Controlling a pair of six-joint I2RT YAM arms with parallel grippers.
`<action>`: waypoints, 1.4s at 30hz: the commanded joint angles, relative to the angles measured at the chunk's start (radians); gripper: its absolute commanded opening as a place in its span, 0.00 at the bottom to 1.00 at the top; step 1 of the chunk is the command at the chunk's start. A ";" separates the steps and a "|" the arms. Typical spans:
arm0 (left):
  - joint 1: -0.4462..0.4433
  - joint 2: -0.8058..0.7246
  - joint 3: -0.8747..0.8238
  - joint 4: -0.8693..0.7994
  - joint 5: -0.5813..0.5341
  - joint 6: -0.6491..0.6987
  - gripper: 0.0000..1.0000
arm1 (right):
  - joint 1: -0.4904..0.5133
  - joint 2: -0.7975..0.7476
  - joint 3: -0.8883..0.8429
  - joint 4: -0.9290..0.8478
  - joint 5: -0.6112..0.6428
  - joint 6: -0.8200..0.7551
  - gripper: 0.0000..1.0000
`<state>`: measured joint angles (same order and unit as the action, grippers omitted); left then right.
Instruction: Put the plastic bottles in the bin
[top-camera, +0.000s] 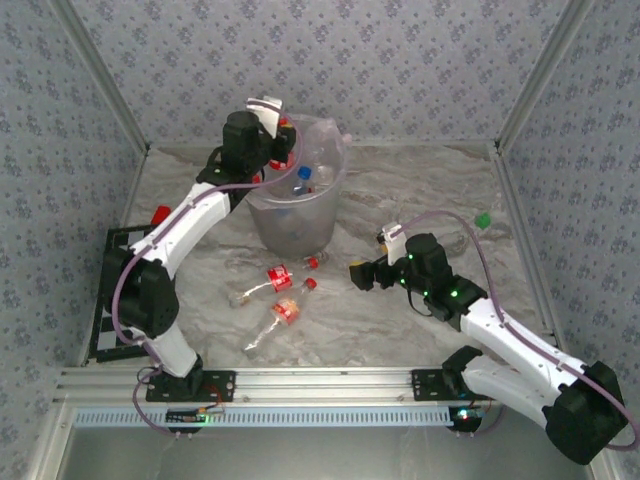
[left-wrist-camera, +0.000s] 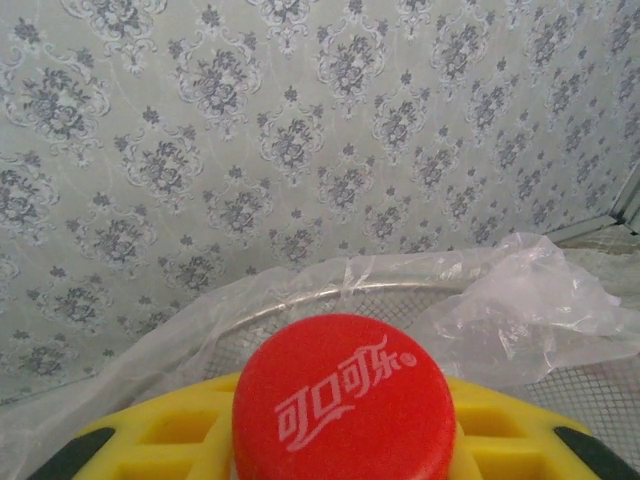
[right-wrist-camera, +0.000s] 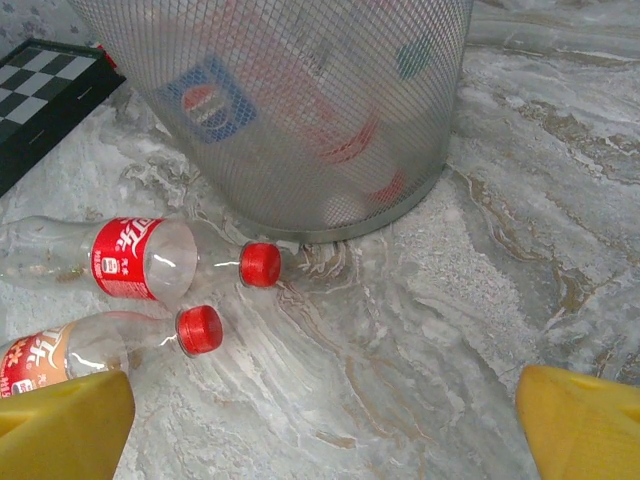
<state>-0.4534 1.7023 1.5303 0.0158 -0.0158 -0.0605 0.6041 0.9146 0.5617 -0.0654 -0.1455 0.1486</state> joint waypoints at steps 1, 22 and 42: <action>-0.021 0.085 -0.015 -0.254 0.119 -0.109 0.00 | 0.008 0.007 0.025 -0.015 0.004 -0.003 1.00; -0.121 0.039 0.324 -0.531 -0.017 0.147 0.73 | 0.012 0.038 0.045 -0.021 0.001 -0.010 1.00; -0.129 -0.143 0.144 -0.549 0.003 -0.004 0.25 | 0.029 0.069 0.056 -0.030 0.021 -0.026 1.00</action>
<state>-0.5709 1.6302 1.7355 -0.5224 0.0059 -0.0265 0.6273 0.9825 0.5884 -0.0849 -0.1417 0.1406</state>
